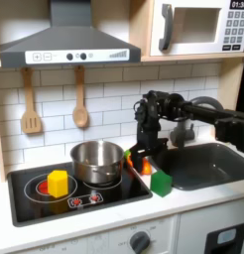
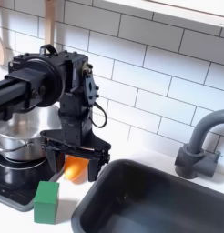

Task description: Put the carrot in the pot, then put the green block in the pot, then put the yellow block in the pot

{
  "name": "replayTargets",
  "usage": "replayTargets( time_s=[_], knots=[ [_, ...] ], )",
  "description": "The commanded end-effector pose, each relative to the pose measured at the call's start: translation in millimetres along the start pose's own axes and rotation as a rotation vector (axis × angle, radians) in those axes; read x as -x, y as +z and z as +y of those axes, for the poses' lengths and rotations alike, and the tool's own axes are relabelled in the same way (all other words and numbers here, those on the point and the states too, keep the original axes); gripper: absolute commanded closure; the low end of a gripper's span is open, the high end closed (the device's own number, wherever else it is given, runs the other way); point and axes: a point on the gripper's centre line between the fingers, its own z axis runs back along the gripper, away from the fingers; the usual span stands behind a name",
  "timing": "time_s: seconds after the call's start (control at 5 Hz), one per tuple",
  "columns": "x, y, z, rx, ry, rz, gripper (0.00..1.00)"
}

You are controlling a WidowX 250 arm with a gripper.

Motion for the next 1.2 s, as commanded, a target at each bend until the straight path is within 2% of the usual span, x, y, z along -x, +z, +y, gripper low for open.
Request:
replayTargets(
  time_s=[0.0, 0.4, 1.0],
  knots=[
    [-14.6, -1.8, 8.9, -0.002, 0.031, -0.007, 0.0],
    [-10.4, -5.7, 6.5, -0.006, 0.025, 0.003, 0.0],
    [-20.0, 0.1, 14.7, -0.012, 0.044, -0.024, 0.0]
  ],
)
